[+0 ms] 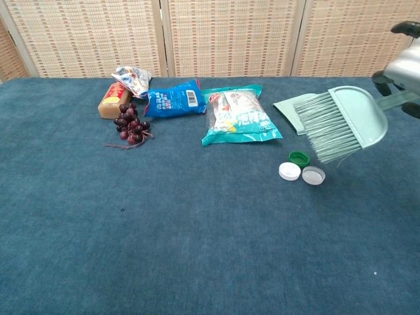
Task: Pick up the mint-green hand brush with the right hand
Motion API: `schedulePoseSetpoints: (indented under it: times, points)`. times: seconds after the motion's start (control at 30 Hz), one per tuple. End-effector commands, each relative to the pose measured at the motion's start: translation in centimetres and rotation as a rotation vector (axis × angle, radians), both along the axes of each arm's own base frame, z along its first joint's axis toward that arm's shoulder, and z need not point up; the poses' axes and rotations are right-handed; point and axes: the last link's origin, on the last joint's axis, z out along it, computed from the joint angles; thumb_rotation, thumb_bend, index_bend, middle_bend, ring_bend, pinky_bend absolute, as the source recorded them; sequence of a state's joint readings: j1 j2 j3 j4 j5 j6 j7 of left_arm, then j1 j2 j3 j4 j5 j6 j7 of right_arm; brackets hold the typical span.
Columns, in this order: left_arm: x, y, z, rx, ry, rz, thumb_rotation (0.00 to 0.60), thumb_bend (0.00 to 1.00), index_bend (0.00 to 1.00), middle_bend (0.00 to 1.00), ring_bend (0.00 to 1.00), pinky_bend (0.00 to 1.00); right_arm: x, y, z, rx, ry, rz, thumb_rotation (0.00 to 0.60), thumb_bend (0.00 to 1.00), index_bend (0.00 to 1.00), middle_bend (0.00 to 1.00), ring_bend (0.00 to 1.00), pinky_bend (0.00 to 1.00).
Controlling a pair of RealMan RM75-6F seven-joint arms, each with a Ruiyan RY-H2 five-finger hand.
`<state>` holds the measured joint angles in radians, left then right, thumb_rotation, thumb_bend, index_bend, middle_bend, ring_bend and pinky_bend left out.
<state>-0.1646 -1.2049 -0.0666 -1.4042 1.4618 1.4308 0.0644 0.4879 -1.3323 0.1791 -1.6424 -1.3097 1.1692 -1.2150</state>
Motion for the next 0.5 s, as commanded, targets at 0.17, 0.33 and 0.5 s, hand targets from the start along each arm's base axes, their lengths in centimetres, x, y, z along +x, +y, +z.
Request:
schedulePoseSetpoints:
  times: [0.17,0.33,0.5]
  points:
    - [0.3,0.3,-0.2,0.003,-0.001,0.008,0.6,0.4,0.0,0.0,0.0,0.09,8.4,-2.0,-5.4,0.077,0.2,0.043,0.6,0.51,0.99,0.89,0.62,0.04]
    - [0.1,0.3,-0.1,0.006,-0.003,0.016,0.6,0.4,0.0,0.0,0.0,0.09,9.4,-2.1,-6.8,0.089,0.268,0.051,0.6,0.51,0.99,0.89,0.62,0.04]
    - [-0.1,0.4,0.1,0.007,-0.005,0.021,0.6,0.4,0.0,0.0,0.0,0.09,10.1,-2.5,-9.0,0.107,0.336,0.019,0.6,0.51,0.99,0.89,0.62,0.04]
